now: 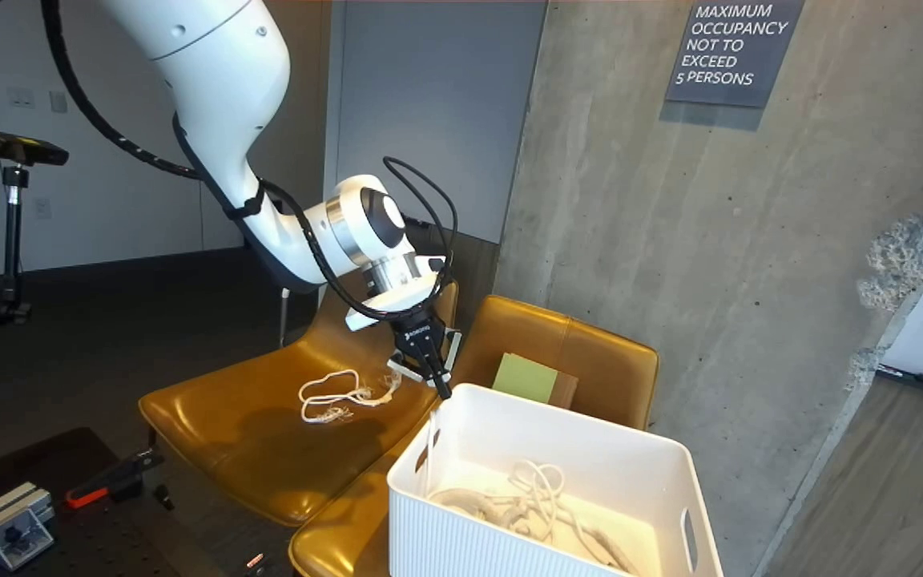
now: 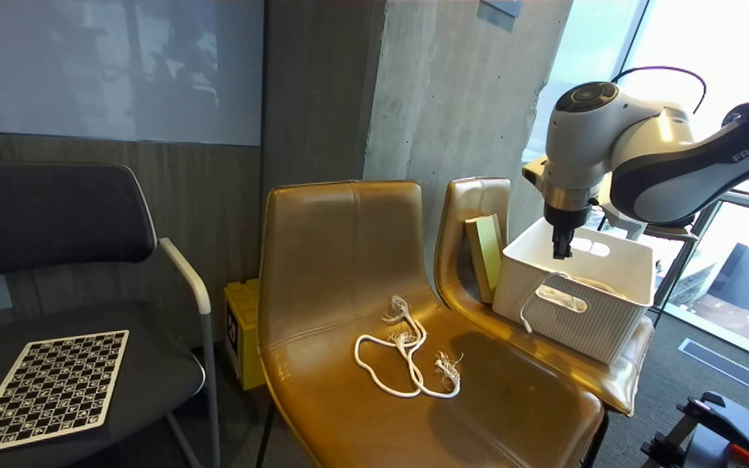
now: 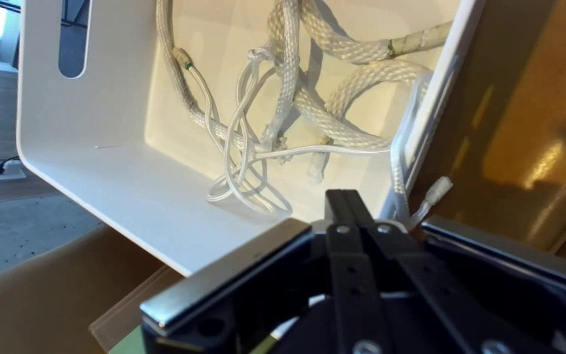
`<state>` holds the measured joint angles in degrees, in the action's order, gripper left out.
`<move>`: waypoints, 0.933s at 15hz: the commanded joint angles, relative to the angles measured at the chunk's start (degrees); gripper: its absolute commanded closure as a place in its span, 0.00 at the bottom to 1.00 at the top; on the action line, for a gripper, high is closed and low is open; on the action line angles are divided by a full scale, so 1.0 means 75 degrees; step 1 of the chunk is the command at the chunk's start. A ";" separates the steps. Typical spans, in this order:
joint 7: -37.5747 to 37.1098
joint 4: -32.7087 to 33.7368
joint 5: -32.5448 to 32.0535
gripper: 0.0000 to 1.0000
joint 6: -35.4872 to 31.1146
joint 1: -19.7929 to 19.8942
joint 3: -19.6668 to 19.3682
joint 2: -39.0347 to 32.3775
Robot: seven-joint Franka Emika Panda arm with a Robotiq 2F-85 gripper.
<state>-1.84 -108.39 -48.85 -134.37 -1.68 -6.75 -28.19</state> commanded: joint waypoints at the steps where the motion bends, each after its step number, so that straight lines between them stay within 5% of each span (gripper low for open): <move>1: 0.0109 0.0119 -0.0002 1.00 0.0267 0.0070 0.0062 0.0066; 2: 0.0111 0.0132 0.0002 1.00 0.0290 0.0077 0.0066 0.0055; 3: 0.0116 0.0141 0.0016 0.74 0.0306 0.0080 0.0075 0.0051; 4: 0.0107 0.0136 0.0023 0.73 0.0307 0.0081 0.0082 0.0044; 14: -0.0142 -0.0154 -0.0021 0.03 0.0240 -0.0041 0.0181 -0.0065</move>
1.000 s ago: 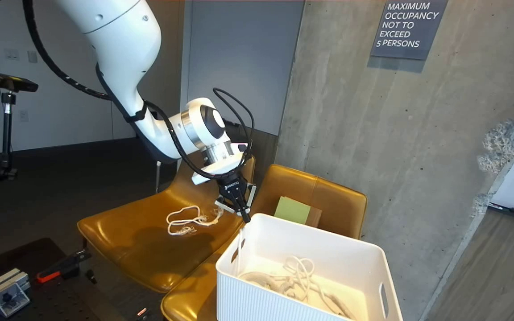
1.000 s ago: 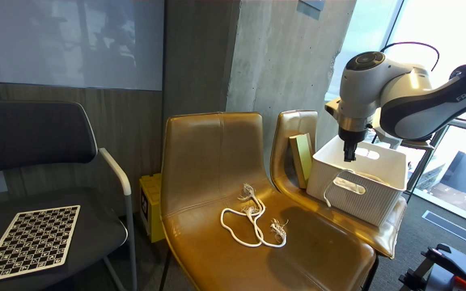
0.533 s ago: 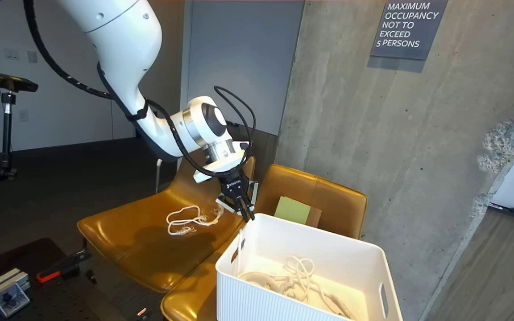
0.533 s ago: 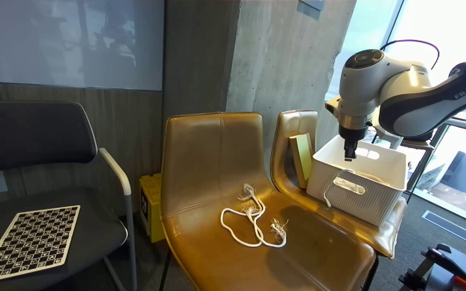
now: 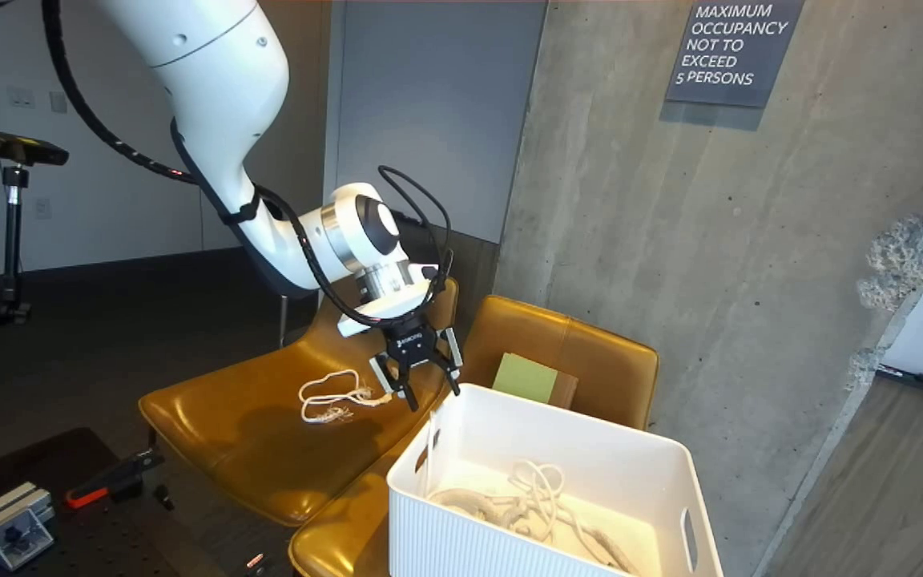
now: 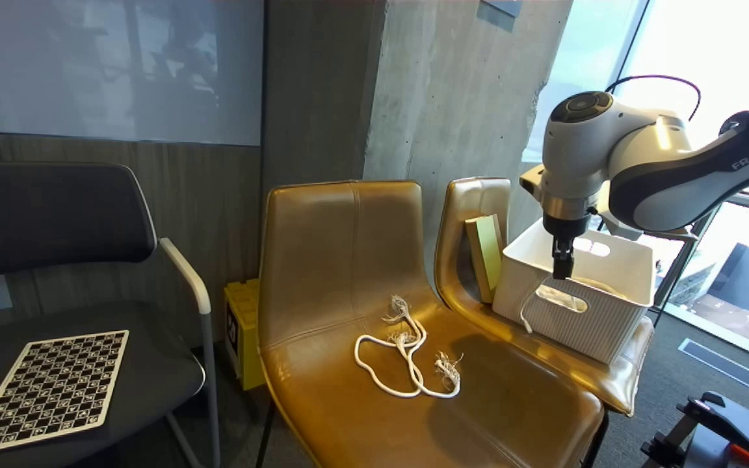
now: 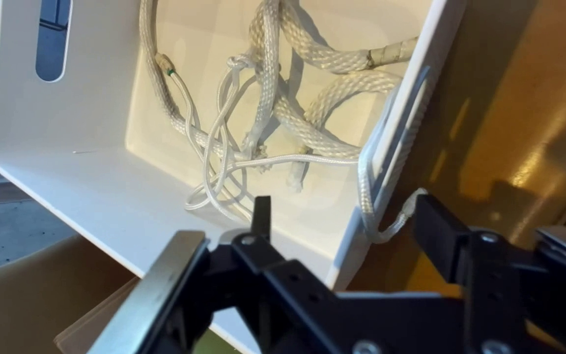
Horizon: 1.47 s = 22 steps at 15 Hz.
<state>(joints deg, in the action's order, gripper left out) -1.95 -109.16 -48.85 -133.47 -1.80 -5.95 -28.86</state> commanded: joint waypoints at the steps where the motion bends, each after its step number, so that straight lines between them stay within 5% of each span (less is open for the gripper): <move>1: -0.0132 -0.0042 -0.0015 0.04 0.0124 -0.0035 0.0085 -0.0006; 14: 0.0109 0.0619 0.0469 0.98 0.0254 0.0205 0.0077 -0.0609; 20: 0.0031 0.0677 0.0557 0.98 0.0459 0.0120 0.0052 -0.0553; 22: 0.0001 0.0686 0.0532 0.81 0.0497 0.0091 0.0050 -0.0570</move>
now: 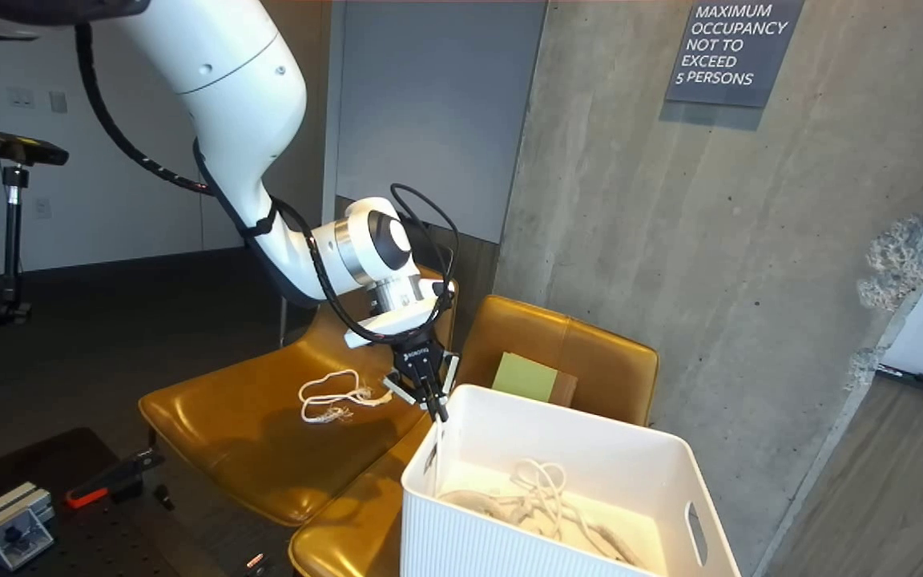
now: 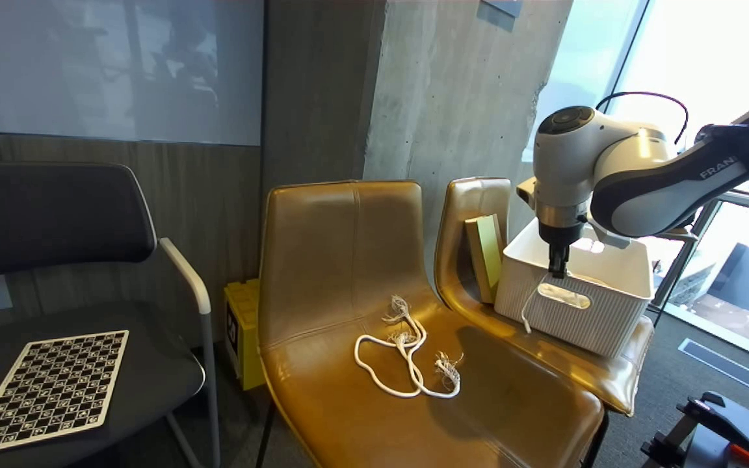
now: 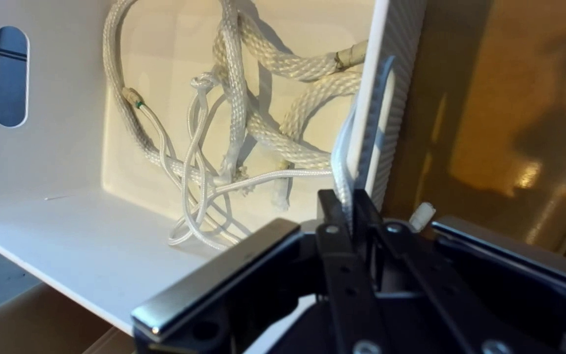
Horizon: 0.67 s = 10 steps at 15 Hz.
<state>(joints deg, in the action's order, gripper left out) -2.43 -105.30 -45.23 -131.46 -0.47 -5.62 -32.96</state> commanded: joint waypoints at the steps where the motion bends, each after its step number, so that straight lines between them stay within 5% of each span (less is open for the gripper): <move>1: 0.0071 0.0178 0.0056 0.91 0.0255 -0.0101 0.0014 -0.0031; 4: 0.0043 0.0208 0.0056 1.00 0.0304 -0.0131 0.0014 -0.0037; 10: 0.0027 0.0264 0.0053 0.98 0.0433 -0.0119 0.0020 -0.0066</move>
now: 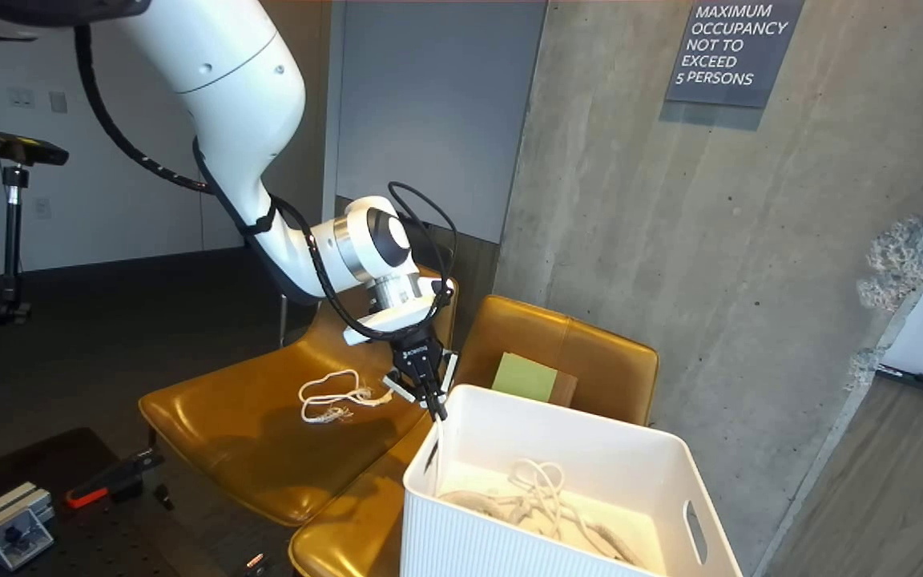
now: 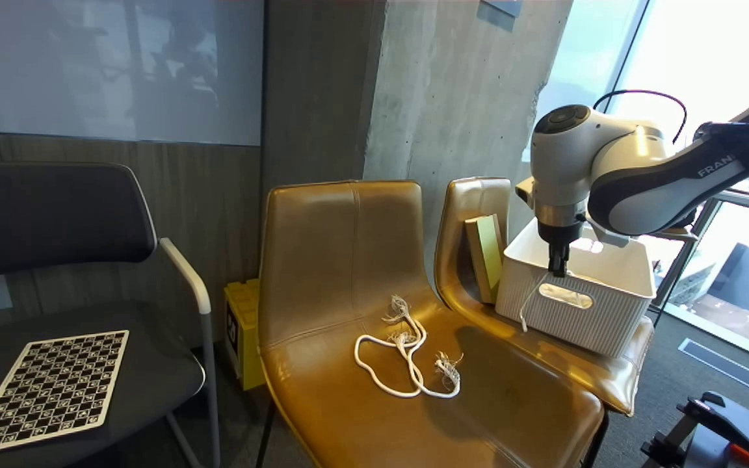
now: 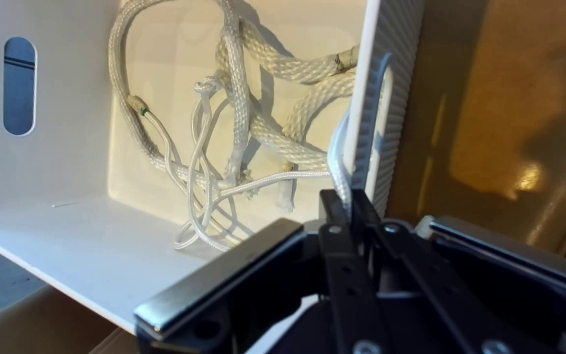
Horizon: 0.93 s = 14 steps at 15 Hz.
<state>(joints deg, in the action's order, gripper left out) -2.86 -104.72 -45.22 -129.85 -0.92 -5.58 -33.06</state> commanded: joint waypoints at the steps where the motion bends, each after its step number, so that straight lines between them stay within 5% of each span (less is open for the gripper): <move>1: 0.0090 0.0192 0.0057 0.96 0.0237 -0.0065 0.0018 -0.0049; 3: 0.0095 0.0198 0.0057 0.96 0.0235 -0.0061 0.0019 -0.0050; 5: 0.0118 0.0213 0.0066 0.79 0.0257 -0.0049 0.0019 -0.0048; 8: 0.0152 0.0237 0.0069 0.67 0.0263 -0.0038 0.0021 -0.0064; 10: 0.0178 0.0267 0.0073 0.81 0.0261 -0.0020 0.0015 -0.0067; 11: 0.0187 0.0276 0.0074 0.75 0.0257 -0.0010 0.0012 -0.0068; 14: 0.0225 0.0292 0.0080 0.80 0.0246 0.0025 0.0003 -0.0067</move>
<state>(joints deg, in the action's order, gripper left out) -2.67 -104.11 -45.23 -129.44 -0.96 -5.50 -33.15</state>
